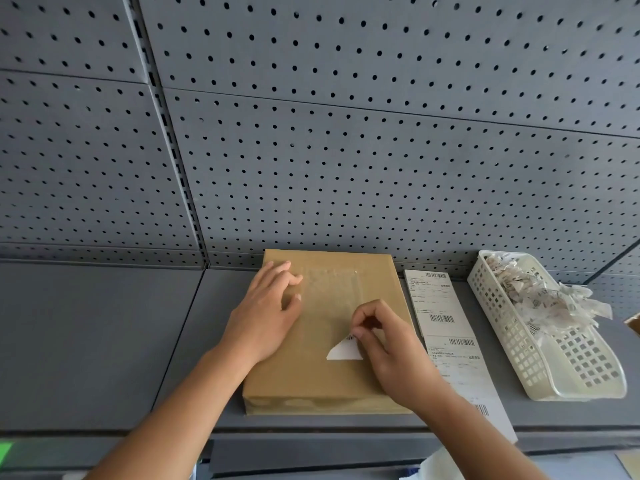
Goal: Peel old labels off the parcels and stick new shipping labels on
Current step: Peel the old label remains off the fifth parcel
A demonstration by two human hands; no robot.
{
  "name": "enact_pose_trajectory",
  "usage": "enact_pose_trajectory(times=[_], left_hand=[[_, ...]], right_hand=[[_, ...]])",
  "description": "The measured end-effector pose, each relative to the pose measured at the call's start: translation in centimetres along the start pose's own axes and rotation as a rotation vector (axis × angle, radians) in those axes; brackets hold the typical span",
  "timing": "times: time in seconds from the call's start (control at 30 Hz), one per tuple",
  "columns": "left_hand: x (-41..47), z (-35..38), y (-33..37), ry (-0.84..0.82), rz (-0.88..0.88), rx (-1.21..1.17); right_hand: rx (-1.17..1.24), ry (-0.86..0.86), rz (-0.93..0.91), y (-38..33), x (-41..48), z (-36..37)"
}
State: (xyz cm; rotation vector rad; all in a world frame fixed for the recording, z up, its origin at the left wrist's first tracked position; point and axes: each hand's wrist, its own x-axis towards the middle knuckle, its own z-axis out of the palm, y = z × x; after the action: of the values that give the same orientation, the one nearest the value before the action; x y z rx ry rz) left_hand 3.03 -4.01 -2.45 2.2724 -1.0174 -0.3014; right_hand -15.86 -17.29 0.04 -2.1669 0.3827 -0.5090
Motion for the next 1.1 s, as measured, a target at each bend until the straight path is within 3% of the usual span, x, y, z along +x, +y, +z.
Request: enact_pose_trajectory(times=[0.17,0.37,0.47,0.63,0.7,0.87,1.1], left_hand=[[0.0,0.0,-0.1,0.001,0.0,0.001],[0.0,0.0,0.0,0.013,0.01,-0.003],[0.0,0.0,0.0,0.013,0.014,0.001],[-0.1,0.0,0.1,0.012,0.014,-0.001],[0.0,0.0,0.1,0.007,0.006,0.003],[-0.1,-0.1,0.2,-0.002,0.001,0.023],[-0.1,-0.2,0.2,0.003,0.004,0.023]], right_hand=[[0.077,0.098,-0.02,-0.1,-0.3,-0.7],[-0.232,-0.065,-0.101,1.1,0.0,-0.4],[-0.349,-0.055,-0.167,1.3,0.3,0.4],[-0.258,-0.042,-0.139,0.9,-0.3,0.0],[-0.114,-0.029,-0.038,0.4,-0.7,-0.5],[0.279,0.228,0.139,0.1,-0.6,-1.9],[0.349,0.145,0.221,0.0,-1.1,-2.2]])
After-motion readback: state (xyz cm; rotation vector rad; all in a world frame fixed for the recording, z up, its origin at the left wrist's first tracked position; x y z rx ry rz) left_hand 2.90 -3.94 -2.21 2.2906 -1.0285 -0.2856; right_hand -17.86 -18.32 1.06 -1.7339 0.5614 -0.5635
